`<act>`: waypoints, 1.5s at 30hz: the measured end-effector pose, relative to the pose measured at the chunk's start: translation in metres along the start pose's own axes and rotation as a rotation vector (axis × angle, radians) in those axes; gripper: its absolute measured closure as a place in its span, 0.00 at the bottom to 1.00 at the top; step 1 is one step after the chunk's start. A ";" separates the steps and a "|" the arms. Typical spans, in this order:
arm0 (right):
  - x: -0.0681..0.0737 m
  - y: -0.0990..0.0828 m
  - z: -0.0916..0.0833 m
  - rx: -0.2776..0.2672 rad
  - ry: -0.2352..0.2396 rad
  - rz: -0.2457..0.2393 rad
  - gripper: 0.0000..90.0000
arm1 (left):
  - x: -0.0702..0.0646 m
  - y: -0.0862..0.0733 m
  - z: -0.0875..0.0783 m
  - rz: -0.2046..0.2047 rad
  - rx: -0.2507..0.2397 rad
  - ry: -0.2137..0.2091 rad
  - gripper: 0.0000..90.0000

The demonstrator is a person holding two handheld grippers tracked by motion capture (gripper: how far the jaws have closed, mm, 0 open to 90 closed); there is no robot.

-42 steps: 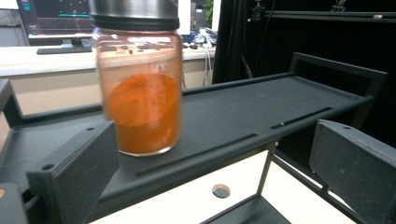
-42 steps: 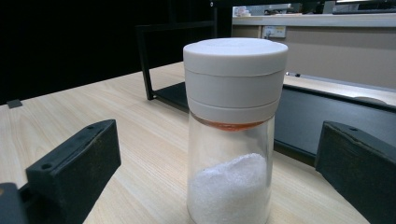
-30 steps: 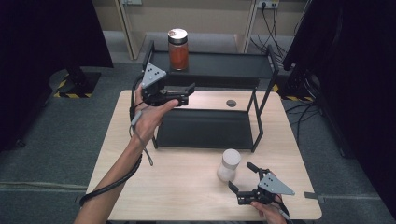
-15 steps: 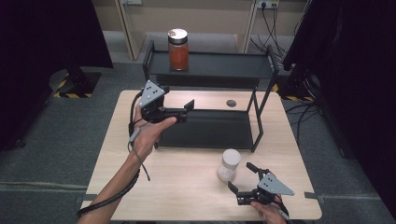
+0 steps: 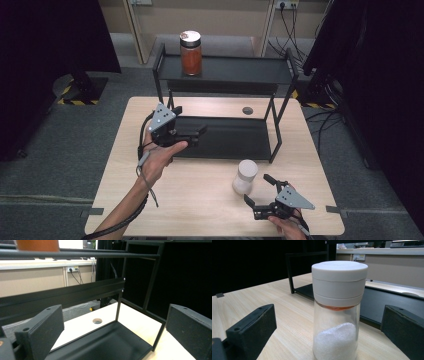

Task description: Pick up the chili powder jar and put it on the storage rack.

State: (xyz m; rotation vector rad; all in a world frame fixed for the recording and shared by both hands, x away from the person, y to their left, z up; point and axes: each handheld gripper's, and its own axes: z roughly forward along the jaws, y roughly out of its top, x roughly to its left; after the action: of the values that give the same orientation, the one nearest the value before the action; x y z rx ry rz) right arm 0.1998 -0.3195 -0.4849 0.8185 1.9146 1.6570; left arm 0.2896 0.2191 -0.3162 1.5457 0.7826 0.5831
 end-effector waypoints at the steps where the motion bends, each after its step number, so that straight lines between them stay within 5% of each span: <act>1: 0.000 0.000 0.000 0.000 0.000 0.000 0.00 | -0.001 -0.002 -0.001 0.002 0.000 -0.001 0.01; 22: 0.000 0.000 0.000 -0.002 0.000 0.006 0.00 | -0.009 -0.043 -0.010 -0.011 0.030 -0.080 0.01; 45: 0.001 0.000 0.000 -0.002 0.001 0.004 0.00 | -0.016 -0.082 -0.017 -0.006 0.034 -0.104 0.01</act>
State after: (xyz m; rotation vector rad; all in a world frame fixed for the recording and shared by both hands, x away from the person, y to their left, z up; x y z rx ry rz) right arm 0.1995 -0.3190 -0.4850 0.8218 1.9131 1.6620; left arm 0.2545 0.2202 -0.3937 1.5910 0.7211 0.4834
